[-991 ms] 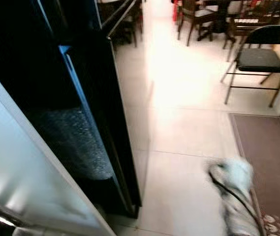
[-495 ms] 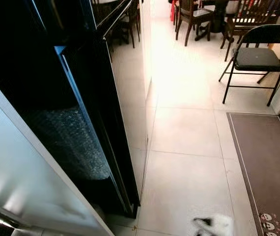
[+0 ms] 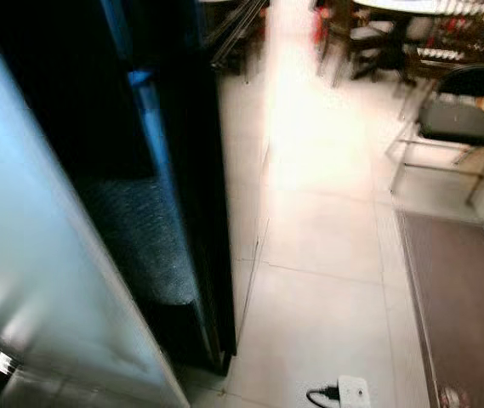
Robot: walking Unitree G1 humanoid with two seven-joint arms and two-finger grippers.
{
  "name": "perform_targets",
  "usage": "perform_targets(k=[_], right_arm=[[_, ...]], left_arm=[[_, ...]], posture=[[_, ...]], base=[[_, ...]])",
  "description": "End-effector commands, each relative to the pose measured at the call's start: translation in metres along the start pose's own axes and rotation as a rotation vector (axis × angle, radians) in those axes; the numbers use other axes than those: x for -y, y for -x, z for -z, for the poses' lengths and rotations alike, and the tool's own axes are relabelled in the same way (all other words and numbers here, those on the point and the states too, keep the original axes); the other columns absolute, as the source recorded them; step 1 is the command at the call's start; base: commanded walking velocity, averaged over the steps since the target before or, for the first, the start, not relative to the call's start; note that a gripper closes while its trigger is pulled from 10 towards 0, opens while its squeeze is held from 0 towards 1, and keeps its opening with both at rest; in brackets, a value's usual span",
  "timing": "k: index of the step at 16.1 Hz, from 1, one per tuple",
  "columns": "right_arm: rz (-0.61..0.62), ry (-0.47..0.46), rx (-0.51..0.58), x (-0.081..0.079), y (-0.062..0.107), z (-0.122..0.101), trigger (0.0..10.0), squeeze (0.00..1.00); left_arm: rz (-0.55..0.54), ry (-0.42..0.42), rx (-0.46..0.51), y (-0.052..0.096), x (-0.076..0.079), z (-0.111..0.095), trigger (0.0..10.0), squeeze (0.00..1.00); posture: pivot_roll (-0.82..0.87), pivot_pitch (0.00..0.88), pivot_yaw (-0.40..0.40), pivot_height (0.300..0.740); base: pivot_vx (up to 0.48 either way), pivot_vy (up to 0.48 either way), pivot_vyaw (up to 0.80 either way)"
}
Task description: Restocking fridge
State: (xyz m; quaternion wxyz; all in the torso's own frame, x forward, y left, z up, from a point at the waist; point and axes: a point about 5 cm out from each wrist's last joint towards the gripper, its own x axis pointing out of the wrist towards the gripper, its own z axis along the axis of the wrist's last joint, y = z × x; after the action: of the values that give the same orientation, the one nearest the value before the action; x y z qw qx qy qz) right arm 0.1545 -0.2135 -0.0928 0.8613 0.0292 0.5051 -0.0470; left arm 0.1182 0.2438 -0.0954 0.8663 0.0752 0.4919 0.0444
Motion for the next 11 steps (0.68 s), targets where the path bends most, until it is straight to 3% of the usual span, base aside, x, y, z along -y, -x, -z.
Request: perform_targets(k=[1, 4, 5, 7, 8, 9, 10, 11], right_arm=[[-0.017, 0.028, 0.007, -0.004, -0.001, -0.006, 10.0, 0.0], [-0.017, 0.035, 0.006, -0.004, -0.001, -0.007, 10.0, 0.0], [-0.005, 0.005, 0.006, -0.005, -0.001, -0.005, 10.0, 0.0], [0.001, -0.032, -0.017, -0.015, -0.001, 0.006, 10.0, 0.0], [-0.01, 0.008, -0.044, -0.018, -0.001, 0.013, 10.0, 0.0], [-0.013, 0.027, -0.063, -0.018, 0.0, 0.019, 10.0, 0.0], [-0.006, 0.0, -0.068, -0.016, 0.0, 0.021, 10.0, 0.0], [0.009, -0.023, -0.069, -0.014, 0.001, 0.021, 10.0, 0.0]], left_arm=[[-0.031, 0.039, -0.039, 0.003, -0.002, 0.011, 10.0, 0.0], [-0.04, 0.062, -0.038, 0.002, -0.001, 0.011, 10.0, 0.0], [-0.033, 0.038, -0.049, 0.002, 0.001, 0.012, 10.0, 0.0], [-0.03, -0.002, -0.068, 0.003, 0.003, 0.015, 10.0, 0.0], [-0.024, -0.004, -0.024, -0.002, 0.003, -0.001, 10.0, 0.0], [-0.004, -0.012, 0.092, -0.012, 0.006, -0.052, 10.0, 0.0], [0.007, -0.018, 0.102, -0.012, 0.008, -0.057, 10.0, 0.0], [0.015, -0.048, 0.065, -0.012, 0.009, -0.048, 10.0, 0.0]], posture=[[-0.01, 0.0, -0.02, 0.74], [-0.01, 0.0, -0.02, 0.74], [-0.03, 0.0, 0.035, 0.74], [-0.05, 0.0, 0.036, 0.74], [-0.06, 0.0, 0.047, 0.74], [-0.07, 0.0, 0.057, 0.74], [-0.08, 0.0, 0.064, 0.74], [-0.09, 0.0, 0.066, 0.74]], base=[[0.0, 0.0, 0.8], [0.0, 0.0, 0.8], [0.0, 0.0, 0.8], [0.0, 0.0, 0.8], [0.0, 0.0, 0.8], [0.0, 0.0, 0.58], [0.0, 0.0, 0.0], [0.0, 0.0, 0.0]])
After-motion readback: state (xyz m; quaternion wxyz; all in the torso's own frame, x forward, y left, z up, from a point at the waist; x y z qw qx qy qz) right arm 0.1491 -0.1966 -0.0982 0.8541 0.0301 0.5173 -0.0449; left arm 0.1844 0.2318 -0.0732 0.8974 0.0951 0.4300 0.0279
